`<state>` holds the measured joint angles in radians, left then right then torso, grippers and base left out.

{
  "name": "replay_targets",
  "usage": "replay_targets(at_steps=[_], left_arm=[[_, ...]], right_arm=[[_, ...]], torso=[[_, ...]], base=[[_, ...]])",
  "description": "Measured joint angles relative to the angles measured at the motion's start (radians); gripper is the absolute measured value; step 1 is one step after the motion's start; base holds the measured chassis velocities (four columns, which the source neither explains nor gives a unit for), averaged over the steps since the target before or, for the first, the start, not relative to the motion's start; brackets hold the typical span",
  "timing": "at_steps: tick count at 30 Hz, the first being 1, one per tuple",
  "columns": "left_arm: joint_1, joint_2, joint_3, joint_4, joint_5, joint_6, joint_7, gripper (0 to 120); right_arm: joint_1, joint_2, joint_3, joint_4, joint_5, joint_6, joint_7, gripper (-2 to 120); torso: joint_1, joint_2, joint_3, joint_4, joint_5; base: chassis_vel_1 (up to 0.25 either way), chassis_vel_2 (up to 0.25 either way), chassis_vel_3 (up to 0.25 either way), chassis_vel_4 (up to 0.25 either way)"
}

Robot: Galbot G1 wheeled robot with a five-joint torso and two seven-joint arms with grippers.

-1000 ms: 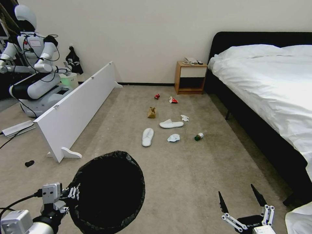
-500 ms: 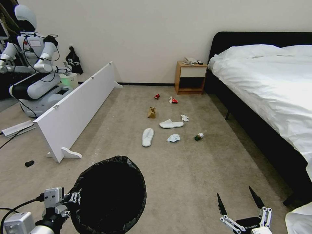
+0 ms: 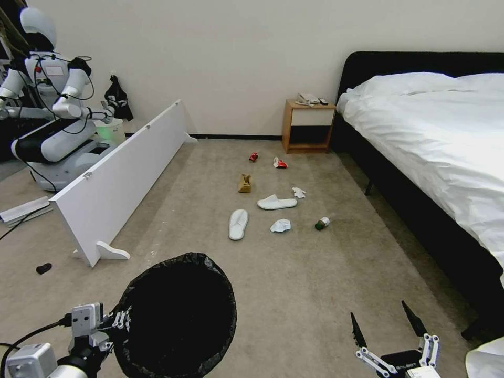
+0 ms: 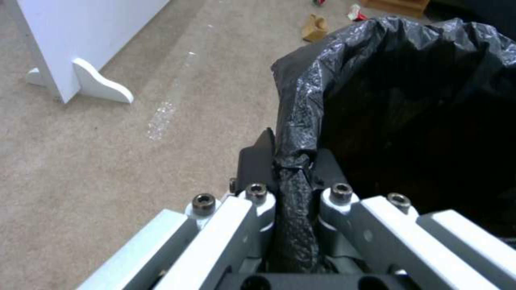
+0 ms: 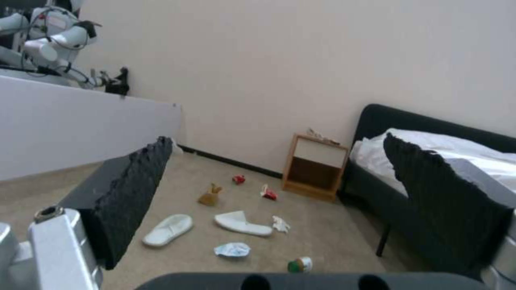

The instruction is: Pick up the trash bin, then pick up the garbage from the floor and place it into the trash bin.

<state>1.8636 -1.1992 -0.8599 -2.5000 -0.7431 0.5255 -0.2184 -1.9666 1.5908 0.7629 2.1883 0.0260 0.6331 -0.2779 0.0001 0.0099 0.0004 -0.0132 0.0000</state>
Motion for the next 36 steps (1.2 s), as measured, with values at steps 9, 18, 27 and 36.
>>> replay_targets(at_steps=[9,18,27,36], left_arm=[[0.0,-0.002,0.001,0.0,0.002,0.0,-0.001,4],[0.0,-0.003,0.002,0.0,0.002,-0.001,-0.003,4],[0.001,-0.005,0.002,0.0,0.002,-0.002,-0.004,4],[0.001,-0.006,0.004,0.0,0.003,-0.002,-0.006,4]], right_arm=[[0.001,0.001,0.001,0.0,0.004,0.002,-0.006,100],[0.0,0.0,0.003,0.001,0.008,0.003,-0.009,100],[0.0,0.0,0.003,0.002,0.009,0.004,-0.012,100],[0.0,0.001,0.003,0.002,0.01,0.005,-0.014,100]], torso=[[0.0,0.0,0.0,0.0,0.0],[0.0,0.0,0.0,0.0001,0.0],[0.0,0.0,0.0,0.0001,0.0001],[0.0,0.0,0.0,0.0,-0.0001]], base=[[-0.073,0.066,0.074,-0.071],[-0.105,0.104,0.101,-0.093],[-0.102,0.104,0.095,-0.103],[-0.123,0.122,0.12,-0.12]])
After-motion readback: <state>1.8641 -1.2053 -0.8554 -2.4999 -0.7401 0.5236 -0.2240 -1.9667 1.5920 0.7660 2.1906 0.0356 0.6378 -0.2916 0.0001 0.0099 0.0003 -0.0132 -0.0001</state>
